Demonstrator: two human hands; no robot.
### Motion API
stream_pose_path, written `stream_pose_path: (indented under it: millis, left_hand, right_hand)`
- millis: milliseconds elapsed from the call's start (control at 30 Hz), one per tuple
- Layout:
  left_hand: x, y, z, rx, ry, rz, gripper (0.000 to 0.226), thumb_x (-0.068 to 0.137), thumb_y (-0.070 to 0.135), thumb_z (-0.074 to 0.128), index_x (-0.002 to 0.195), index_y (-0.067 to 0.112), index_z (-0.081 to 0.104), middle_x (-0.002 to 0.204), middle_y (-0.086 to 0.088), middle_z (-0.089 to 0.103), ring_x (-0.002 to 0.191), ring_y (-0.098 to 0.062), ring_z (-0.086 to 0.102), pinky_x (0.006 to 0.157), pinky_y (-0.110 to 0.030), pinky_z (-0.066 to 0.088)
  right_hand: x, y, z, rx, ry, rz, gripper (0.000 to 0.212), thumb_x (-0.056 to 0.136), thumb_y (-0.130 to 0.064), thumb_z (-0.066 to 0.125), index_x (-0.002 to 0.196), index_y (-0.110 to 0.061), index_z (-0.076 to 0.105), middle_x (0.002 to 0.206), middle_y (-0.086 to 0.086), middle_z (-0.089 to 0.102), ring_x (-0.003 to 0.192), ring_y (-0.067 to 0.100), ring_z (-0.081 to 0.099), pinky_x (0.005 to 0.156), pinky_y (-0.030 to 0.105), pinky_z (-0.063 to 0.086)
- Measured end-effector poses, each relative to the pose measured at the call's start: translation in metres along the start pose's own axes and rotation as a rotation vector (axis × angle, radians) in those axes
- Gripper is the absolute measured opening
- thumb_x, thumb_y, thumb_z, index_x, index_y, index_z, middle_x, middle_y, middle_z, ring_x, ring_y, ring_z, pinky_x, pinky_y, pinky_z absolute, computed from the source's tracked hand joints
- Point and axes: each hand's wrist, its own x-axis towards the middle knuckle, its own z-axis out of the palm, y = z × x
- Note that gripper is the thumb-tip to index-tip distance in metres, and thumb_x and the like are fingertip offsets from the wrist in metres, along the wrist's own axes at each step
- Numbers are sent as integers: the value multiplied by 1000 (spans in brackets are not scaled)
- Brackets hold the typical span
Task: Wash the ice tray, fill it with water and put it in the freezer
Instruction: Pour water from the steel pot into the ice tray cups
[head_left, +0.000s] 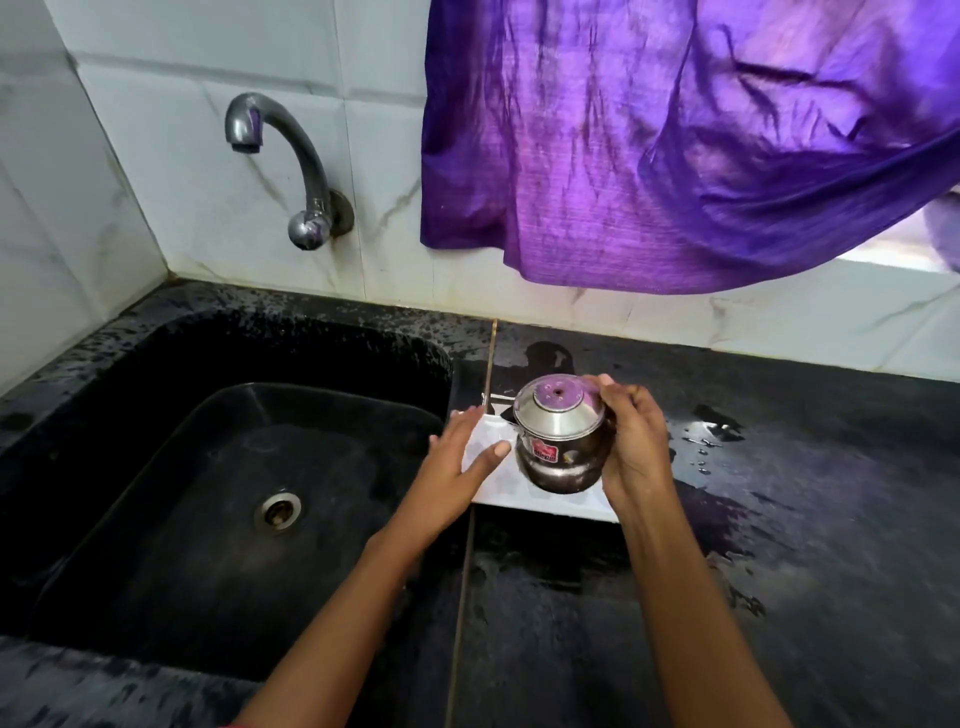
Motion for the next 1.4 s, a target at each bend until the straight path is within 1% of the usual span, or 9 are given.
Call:
stream_pose_path:
  millis: [100, 167, 267, 500, 633, 800, 1000, 1200, 1400]
  left_hand:
    - [5, 19, 4, -237, -21, -14, 47, 91, 36, 54, 136, 25, 47, 138, 9, 49, 128, 0, 41, 105, -20, 32]
    - [9, 27, 9, -313, -47, 6, 43, 93, 30, 53, 134, 20, 49, 134, 6, 55, 125, -3, 47, 107, -26, 37]
    - [17, 32, 14, -428, -59, 45, 31, 92, 19, 54, 123, 23, 54, 120, 9, 62, 109, 6, 57, 90, -13, 44]
    - [50, 34, 14, -391, -90, -1, 35, 88, 36, 56, 123, 34, 48, 117, 14, 62, 108, 5, 57, 91, -16, 45]
    - [73, 33, 16, -374, -115, -17, 35, 94, 30, 51, 127, 33, 41, 119, 10, 59, 109, 2, 55, 93, -17, 44]
    - [101, 29, 22, -407, -124, -52, 38, 97, 23, 47, 133, 27, 37, 128, -2, 55, 119, -15, 51, 103, -32, 42]
    - [126, 17, 31, -438, -135, -72, 38, 97, 21, 46, 132, 32, 36, 132, -3, 52, 123, -14, 48, 106, -29, 37]
    - [138, 7, 35, -425, -141, -62, 32, 97, 21, 46, 124, 37, 38, 131, 4, 51, 120, -5, 47, 97, -15, 37]
    - [141, 3, 34, -423, -137, -63, 34, 96, 24, 47, 127, 36, 37, 129, 9, 51, 117, 2, 47, 98, -16, 36]
  right_hand:
    - [3, 7, -4, 72, 12, 14, 28, 91, -5, 52, 67, -17, 46, 64, -9, 68, 61, 2, 64, 61, 18, 51]
    - [4, 12, -5, 131, -4, -7, 28, 92, -4, 50, 67, -15, 46, 58, -10, 66, 56, 0, 62, 57, 15, 51]
    - [11, 16, -6, 183, -26, -15, 26, 93, -4, 49, 68, -15, 47, 59, -10, 66, 57, 0, 63, 56, 15, 52]
    - [38, 20, -4, 58, -82, 15, 19, 97, -18, 44, 78, -16, 44, 68, -9, 68, 68, 3, 62, 65, 18, 49]
    - [58, 20, -2, -237, -71, 3, 20, 98, -31, 41, 84, -17, 45, 85, -2, 58, 79, 11, 52, 72, 25, 42]
    - [85, 22, -1, -315, -85, 6, 21, 99, -31, 39, 87, -15, 44, 88, 2, 56, 83, 16, 52, 80, 36, 43]
    - [118, 31, -5, -413, -85, 1, 22, 98, -34, 42, 82, -20, 47, 92, 8, 56, 86, 21, 51, 76, 39, 42]
    - [136, 41, -7, -428, -62, 50, 21, 95, -35, 45, 81, -21, 49, 82, 3, 55, 78, 18, 48, 65, 34, 39]
    - [139, 41, -9, -459, -88, 61, 21, 96, -36, 45, 87, -18, 51, 88, 6, 59, 81, 19, 53, 70, 37, 43]
